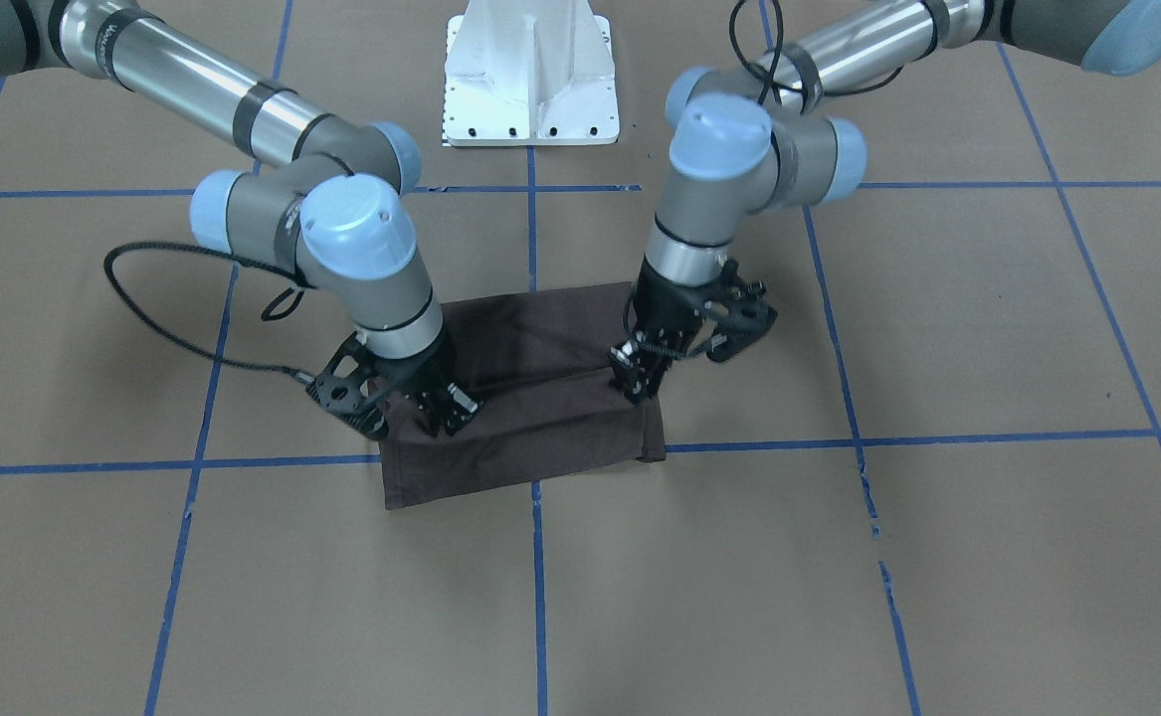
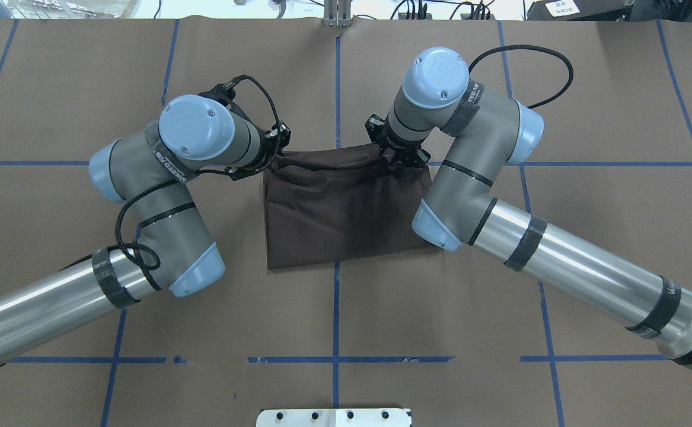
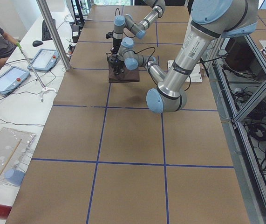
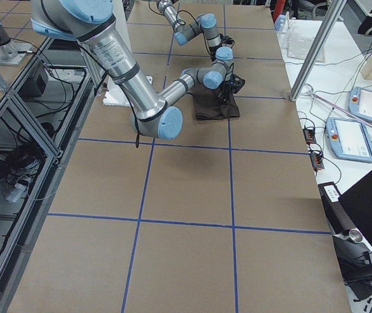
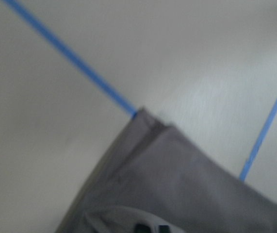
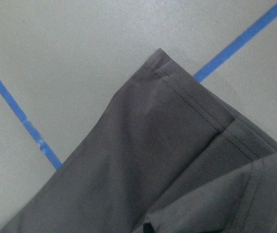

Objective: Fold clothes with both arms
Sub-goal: 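Release the folded edge and raise both grippers away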

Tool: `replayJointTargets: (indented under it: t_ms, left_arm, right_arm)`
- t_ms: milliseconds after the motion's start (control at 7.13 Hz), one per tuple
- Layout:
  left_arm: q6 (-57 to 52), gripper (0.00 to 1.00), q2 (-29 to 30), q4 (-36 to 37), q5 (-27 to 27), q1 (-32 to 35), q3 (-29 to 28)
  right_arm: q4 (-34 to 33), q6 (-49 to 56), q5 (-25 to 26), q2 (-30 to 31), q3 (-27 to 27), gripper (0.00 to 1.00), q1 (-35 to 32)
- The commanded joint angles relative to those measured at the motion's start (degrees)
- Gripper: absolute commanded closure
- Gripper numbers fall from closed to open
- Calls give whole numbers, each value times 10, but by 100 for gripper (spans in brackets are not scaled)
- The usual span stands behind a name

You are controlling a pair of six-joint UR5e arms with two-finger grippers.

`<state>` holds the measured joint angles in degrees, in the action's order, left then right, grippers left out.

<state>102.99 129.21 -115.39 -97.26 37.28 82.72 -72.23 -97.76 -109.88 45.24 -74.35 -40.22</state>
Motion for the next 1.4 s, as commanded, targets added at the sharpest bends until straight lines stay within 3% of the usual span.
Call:
replayJointTargets:
  t_ms: [0, 281, 561, 982, 1263]
  left_arm:
    - [-102, 0, 17, -83, -1, 45, -73]
    - [-102, 0, 17, -82, -10, 46, -65]
    - [-124, 0, -2, -77, -109, 87, -30]
    - [-352, 0, -124, -47, -191, 193, 59]
    - [-567, 0, -181, 20, -193, 254, 88]
  right_arm:
    - [19, 85, -9, -19, 47, 0, -23]
    - [19, 92, -42, -27, 47, 0, -49]
    - [4, 209, -102, -17, 47, 0, -118]
    - [-77, 498, -124, 59, 13, 0, -222]
    - [-78, 660, -142, 161, -40, 0, -279]
